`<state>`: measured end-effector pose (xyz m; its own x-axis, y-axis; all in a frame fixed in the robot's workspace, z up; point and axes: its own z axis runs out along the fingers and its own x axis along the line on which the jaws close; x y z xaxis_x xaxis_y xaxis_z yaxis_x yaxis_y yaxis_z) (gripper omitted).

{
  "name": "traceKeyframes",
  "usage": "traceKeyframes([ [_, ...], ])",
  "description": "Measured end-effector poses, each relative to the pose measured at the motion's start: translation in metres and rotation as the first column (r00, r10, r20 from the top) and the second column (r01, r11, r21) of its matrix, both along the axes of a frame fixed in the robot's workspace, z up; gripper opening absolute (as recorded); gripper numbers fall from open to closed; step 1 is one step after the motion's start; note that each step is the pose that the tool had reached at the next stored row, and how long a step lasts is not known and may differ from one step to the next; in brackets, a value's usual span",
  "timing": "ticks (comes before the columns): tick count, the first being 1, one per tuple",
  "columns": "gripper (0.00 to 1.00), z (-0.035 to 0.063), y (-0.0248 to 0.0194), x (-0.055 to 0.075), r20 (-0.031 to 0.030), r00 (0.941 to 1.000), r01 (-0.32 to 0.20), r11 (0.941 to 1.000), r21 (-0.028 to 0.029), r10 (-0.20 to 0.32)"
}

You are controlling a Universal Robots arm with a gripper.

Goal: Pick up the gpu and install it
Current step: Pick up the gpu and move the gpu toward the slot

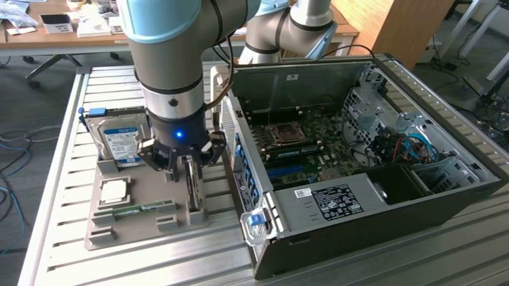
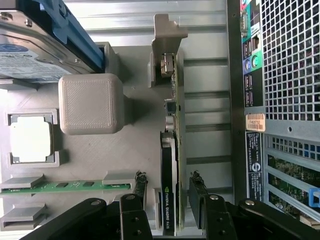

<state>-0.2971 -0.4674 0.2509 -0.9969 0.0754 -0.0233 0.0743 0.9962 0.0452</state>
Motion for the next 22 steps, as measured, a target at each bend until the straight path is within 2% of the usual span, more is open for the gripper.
traceKeyframes([
  [10, 0.47, -0.0085, 0.0034, 0.002, 0.0000, 1.0000, 0.000, 1.0000, 0.0000, 0.000],
  [18, 0.47, -0.0178, 0.0037, 0.002, -0.0001, 1.0000, 0.000, 1.0000, 0.0000, 0.000],
  [22, 0.47, -0.0184, 0.0037, 0.002, -0.0003, 1.0000, 0.000, 1.0000, -0.0002, 0.000],
])
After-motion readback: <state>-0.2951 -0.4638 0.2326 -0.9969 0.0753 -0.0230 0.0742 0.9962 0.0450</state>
